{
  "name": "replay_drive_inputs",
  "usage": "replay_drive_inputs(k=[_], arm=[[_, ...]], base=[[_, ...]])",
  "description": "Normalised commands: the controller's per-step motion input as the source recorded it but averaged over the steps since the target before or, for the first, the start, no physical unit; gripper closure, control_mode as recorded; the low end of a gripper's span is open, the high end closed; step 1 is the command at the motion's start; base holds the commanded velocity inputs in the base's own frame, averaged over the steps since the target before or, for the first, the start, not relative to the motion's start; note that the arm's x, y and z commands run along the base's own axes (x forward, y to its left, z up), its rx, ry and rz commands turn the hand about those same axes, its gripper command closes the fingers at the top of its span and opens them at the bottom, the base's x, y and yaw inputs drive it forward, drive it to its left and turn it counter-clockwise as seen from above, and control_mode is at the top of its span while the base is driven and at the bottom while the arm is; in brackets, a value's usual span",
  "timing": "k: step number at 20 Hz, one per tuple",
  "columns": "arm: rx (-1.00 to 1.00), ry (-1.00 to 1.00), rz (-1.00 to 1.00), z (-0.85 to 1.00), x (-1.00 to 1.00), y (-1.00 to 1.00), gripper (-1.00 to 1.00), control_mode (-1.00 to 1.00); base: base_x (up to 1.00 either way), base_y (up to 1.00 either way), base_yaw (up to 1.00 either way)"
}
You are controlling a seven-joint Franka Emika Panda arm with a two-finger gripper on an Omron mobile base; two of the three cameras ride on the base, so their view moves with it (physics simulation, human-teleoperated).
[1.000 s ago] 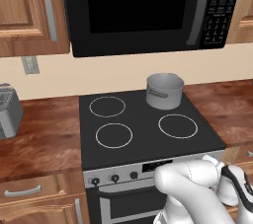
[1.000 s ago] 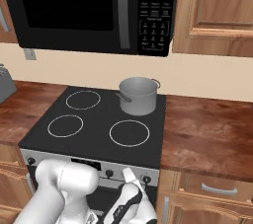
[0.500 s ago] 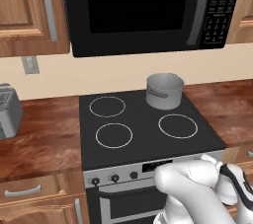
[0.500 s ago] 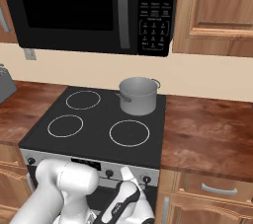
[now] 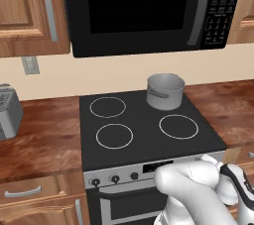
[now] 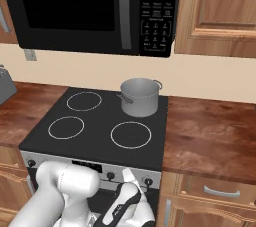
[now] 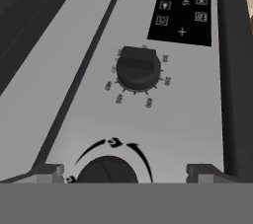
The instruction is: Turn off the rear right burner of the stove.
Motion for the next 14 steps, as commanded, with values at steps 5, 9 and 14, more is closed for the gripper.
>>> replay_drive_inputs(k=[5,9,14], arm=[[0.0,0.0,0.0,0.0,0.0,-0.12,-1.0,-1.0],[0.0,0.0,0.0,0.0,-0.01,-0.12,-1.0,-1.0],[0.0,0.0,0.0,0.0,0.0,0.0,-1.0,-1.0]], base=[[0.0,0.0,0.0],[0.0,0.0,0.0],[0.0,0.0,0.0]])
